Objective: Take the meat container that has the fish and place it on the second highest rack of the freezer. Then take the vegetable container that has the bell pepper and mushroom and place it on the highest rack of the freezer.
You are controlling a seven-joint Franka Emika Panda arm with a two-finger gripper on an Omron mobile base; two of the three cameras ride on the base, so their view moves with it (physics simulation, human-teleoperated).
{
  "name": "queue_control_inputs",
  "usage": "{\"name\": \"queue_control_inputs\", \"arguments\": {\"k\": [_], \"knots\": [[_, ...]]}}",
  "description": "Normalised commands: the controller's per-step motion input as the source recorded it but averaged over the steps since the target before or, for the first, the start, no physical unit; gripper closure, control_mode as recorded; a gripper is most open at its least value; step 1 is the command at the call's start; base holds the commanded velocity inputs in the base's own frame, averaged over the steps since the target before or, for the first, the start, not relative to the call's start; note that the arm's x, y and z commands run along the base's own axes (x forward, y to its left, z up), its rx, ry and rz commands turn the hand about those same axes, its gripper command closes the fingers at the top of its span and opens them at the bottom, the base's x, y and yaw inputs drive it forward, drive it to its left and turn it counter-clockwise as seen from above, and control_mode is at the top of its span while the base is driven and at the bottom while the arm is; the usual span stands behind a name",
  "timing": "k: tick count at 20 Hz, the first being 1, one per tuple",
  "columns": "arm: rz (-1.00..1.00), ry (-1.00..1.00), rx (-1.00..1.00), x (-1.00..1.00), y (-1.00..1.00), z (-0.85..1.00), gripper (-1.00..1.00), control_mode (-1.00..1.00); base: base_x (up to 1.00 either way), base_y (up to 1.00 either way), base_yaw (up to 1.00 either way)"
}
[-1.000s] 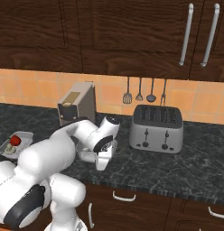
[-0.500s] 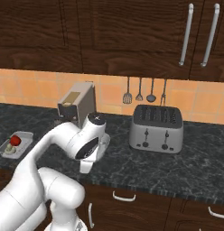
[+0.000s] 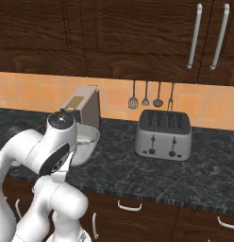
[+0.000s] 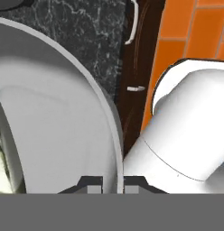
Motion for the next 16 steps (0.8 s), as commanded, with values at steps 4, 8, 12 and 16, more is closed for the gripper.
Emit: {"name": "queue_control_inputs", "arguments": {"k": [4,8,12,16], "knots": [[-0.03,0.0,-0.09,-0.23,0.38,0.9,1.0,-1.0,0.0,0.0,0.0],[-0.01,0.0,0.0,-0.01,0.14,0.02,1.0,-1.0,0.0,0.0,0.0],[-0.01,-0.06,0.0,-0.29,0.0,0.0,1.0,1.0,-0.24,0.0,-0.03],[0.0,0.0,0.0,0.0,0.0,0.0,1.0,1.0,-0.99,0.0,-0.28]]}}
